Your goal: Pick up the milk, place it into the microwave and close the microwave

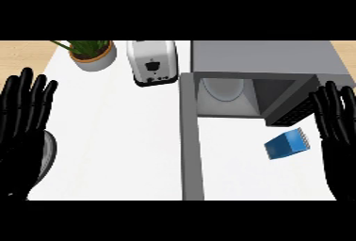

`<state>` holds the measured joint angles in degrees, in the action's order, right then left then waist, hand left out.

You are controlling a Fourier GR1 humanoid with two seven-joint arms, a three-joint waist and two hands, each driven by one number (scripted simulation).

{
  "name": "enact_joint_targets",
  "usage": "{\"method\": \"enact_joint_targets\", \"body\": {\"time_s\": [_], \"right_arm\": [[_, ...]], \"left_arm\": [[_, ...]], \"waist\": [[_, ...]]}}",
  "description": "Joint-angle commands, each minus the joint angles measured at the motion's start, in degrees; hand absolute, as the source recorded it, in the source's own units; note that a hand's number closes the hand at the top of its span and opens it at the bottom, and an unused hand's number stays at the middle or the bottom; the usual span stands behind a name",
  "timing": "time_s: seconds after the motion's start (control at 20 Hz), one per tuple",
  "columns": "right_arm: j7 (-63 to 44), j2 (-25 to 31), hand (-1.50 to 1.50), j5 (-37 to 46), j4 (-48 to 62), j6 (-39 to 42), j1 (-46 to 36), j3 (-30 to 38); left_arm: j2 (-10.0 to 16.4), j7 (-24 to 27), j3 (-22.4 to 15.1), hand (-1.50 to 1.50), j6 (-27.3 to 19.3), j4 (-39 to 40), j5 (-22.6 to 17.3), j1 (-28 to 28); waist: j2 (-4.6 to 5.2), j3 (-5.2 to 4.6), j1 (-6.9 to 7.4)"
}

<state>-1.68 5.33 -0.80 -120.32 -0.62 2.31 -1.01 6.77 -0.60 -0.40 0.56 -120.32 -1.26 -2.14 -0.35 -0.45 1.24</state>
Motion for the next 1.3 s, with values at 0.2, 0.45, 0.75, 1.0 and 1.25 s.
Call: {"method": "enact_joint_targets", "body": {"time_s": [0.2,0.45,0.75,1.0,1.25], "right_arm": [[-1.9,6.1,-1.50,-2.2,-1.7,1.8,-1.7,10.3],[-8.0,5.2,-1.50,-8.0,-5.5,3.2,-1.9,8.8],[-7.7,5.2,-1.50,-7.6,-6.0,3.7,1.1,12.0],[-4.9,4.3,-1.50,-4.2,-1.0,3.3,1.6,12.2],[-1.4,2.1,-1.50,-1.0,0.8,3.6,5.0,11.6]], "left_arm": [[4.5,-3.1,7.5,-1.50,4.7,-1.0,-7.1,1.0],[2.1,-6.4,10.0,-1.50,8.6,-4.6,-21.1,9.3],[2.5,-12.4,13.1,-1.50,9.5,-11.9,-27.1,13.4],[2.9,-12.5,19.8,-1.50,14.7,-19.2,-35.5,23.6],[0.8,-10.5,21.7,-1.50,17.7,-16.4,-34.8,23.3]], "waist": [[0.29,0.44,-1.25],[0.17,0.41,-0.85],[0.25,0.44,-0.99],[0.16,0.43,-0.12],[0.25,0.45,-0.85]]}}
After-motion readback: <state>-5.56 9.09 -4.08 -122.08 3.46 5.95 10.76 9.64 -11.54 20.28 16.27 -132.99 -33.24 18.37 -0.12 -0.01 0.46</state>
